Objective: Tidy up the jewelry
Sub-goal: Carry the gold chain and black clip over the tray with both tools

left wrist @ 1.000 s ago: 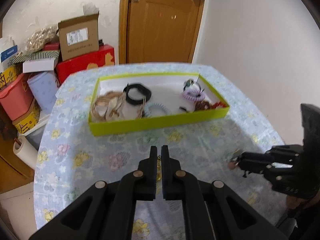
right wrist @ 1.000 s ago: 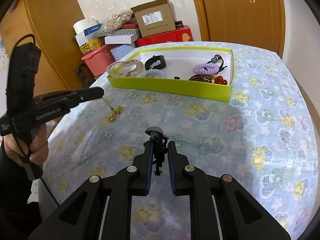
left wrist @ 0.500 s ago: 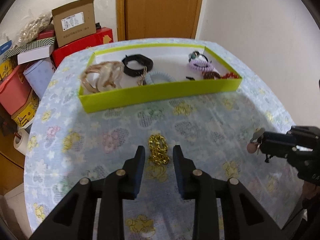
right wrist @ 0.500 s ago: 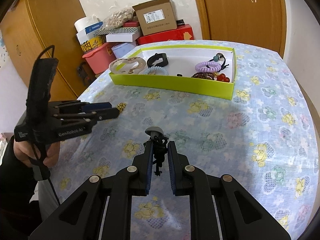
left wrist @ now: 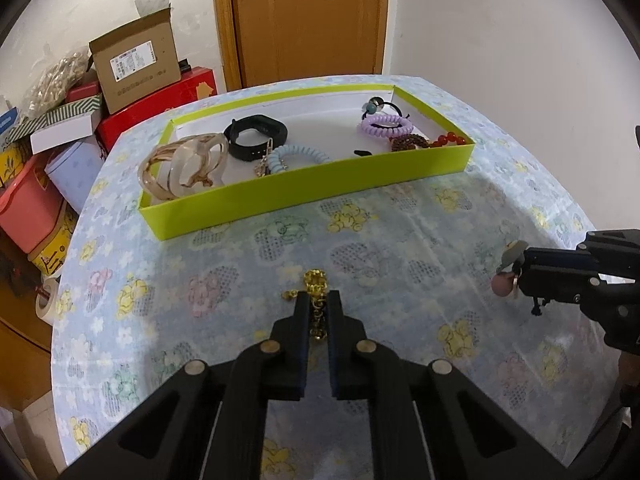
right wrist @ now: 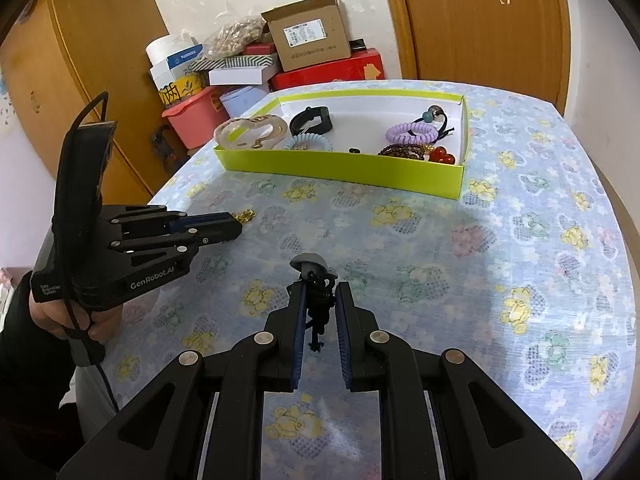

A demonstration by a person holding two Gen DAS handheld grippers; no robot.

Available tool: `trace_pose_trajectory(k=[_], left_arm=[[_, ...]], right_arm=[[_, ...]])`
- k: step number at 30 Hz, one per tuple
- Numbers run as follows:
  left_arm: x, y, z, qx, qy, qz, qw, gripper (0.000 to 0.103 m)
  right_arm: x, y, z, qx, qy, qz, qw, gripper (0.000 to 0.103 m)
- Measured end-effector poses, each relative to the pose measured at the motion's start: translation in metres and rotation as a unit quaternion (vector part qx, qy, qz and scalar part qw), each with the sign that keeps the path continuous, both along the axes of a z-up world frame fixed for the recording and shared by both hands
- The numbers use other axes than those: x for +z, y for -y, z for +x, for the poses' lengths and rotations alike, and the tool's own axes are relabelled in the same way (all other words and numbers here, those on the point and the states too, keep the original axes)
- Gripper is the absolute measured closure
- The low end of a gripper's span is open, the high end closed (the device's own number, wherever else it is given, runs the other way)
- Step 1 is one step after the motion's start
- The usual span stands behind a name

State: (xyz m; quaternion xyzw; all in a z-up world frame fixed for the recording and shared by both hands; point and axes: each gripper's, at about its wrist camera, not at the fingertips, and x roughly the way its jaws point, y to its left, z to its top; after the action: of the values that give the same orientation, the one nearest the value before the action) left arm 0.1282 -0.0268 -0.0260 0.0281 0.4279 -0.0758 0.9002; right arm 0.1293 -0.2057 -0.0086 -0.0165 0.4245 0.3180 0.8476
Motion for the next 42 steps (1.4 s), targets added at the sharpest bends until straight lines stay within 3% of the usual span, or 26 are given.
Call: trace_pose_trajectory(k=[16, 31, 42], left_arm=[[0.054, -0.027, -0.017, 0.020, 0.042, -0.094, 0.9945, 0.096], [0.099, -0.027, -0.007, 0.011, 0.069, -0.088, 0.9936, 0.096], [0.118, -0.036, 0.031, 0.011, 0.075, -0.087, 0.9932, 0.096]], right_arm=[[0.032, 0.004, -0.006, -0.007, 0.036, 0.004, 0.999, 0.088], [0.068, -0.006, 0.013, -0.001, 0.069, 0.001, 0.998, 0.088], [0.077, -0.021, 0.041, 0.005, 0.075, -0.005, 0.997, 0.088]])
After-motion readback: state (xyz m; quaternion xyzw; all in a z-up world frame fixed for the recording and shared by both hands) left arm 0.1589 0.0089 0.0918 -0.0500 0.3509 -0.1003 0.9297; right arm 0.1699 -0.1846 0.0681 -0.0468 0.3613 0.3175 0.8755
